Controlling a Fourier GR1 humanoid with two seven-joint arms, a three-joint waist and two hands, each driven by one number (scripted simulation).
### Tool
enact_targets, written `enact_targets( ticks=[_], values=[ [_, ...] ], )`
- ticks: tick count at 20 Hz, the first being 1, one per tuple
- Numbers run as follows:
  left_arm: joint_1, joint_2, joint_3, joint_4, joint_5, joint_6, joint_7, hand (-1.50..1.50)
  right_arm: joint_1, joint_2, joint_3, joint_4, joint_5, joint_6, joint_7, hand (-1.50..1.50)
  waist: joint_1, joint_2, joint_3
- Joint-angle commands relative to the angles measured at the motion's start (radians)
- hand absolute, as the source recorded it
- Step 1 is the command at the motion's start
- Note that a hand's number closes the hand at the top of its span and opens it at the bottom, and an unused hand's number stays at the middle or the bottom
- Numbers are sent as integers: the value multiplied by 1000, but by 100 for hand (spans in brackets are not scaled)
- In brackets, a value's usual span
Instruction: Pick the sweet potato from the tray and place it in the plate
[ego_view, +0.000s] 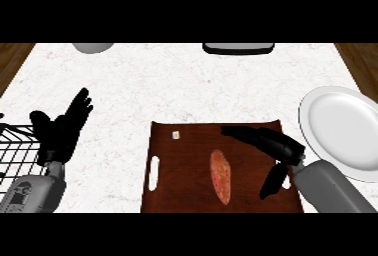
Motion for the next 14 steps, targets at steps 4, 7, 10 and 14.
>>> enact_targets(
  ticks=[4, 7, 10, 14],
  values=[
    [0, -45, -7, -1, -46, 11, 8, 0, -40, 46, 31, -3, 142, 39, 111, -150, 3, 1, 0],
    [-11, -51, 26, 58, -53, -9, -38, 0, -30, 61, 32, -41, 176, 89, 147, -150, -1, 1, 0],
    [29, -71, 23, 37, -64, -27, -62, 0, -21, 100, 38, -14, 232, 93, 153, -150, 2, 1, 0],
    [40, -28, 87, -53, -36, -84, 23, 0, -53, 146, -25, 64, 293, 101, 121, -150, 5, 1, 0]
  ],
)
